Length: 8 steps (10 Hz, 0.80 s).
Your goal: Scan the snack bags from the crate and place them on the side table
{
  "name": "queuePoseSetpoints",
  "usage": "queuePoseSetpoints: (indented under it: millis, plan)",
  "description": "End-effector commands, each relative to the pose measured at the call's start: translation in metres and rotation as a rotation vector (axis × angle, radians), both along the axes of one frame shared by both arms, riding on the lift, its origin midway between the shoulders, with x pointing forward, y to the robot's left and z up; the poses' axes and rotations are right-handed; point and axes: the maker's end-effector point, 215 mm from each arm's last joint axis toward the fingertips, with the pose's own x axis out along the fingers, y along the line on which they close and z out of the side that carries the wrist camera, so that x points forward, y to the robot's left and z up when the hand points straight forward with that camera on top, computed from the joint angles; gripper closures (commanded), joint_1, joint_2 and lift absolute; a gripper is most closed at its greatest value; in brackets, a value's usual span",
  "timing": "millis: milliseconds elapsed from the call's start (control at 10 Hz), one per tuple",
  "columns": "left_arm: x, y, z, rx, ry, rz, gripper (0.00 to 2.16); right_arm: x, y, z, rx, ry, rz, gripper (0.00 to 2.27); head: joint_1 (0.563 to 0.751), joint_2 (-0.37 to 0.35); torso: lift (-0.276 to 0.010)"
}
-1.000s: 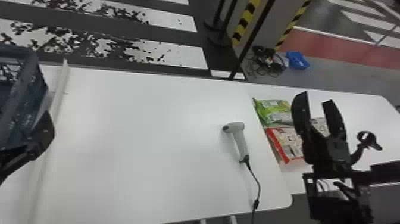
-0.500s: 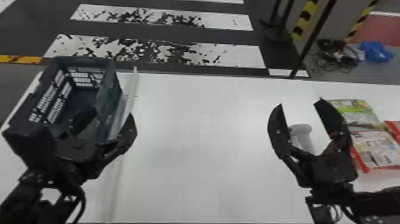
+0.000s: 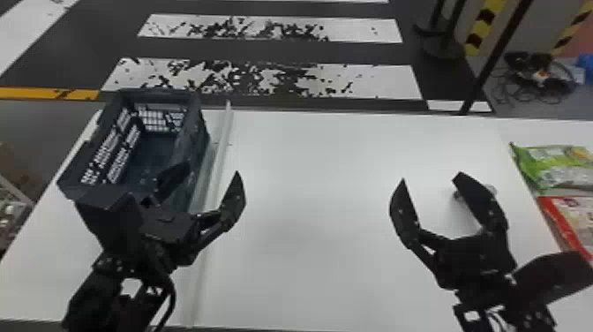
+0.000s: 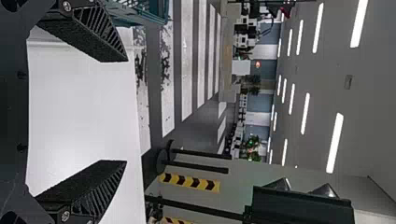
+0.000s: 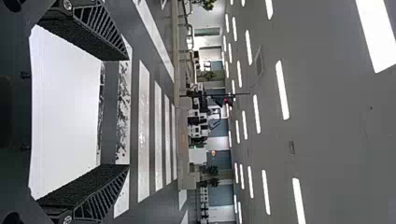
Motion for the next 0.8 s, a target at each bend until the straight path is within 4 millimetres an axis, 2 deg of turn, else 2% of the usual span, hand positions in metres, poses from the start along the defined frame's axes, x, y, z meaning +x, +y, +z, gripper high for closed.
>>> queuePoseSetpoints:
  millis: [0, 300, 400, 700]
  plan:
    - [-0.001, -0.004, 0.000, -0.004, -0.017, 0.008, 0.10, 0.000, -0.010, -0.009, -0.015, 0.025, -0.017, 0.06, 0.695, -0.006, -0.094]
    - [-0.006, -0.016, 0.003, 0.003, -0.043, 0.003, 0.10, 0.000, -0.028, -0.015, -0.022, 0.037, -0.051, 0.06, 0.695, -0.043, -0.094]
    - [-0.007, -0.018, -0.003, 0.001, -0.033, 0.002, 0.10, 0.000, -0.031, -0.015, -0.024, 0.035, -0.056, 0.06, 0.695, -0.059, -0.094]
    - [-0.009, -0.020, 0.000, -0.002, -0.043, 0.002, 0.10, -0.001, -0.030, -0.014, -0.018, 0.036, -0.056, 0.06, 0.695, -0.080, -0.094]
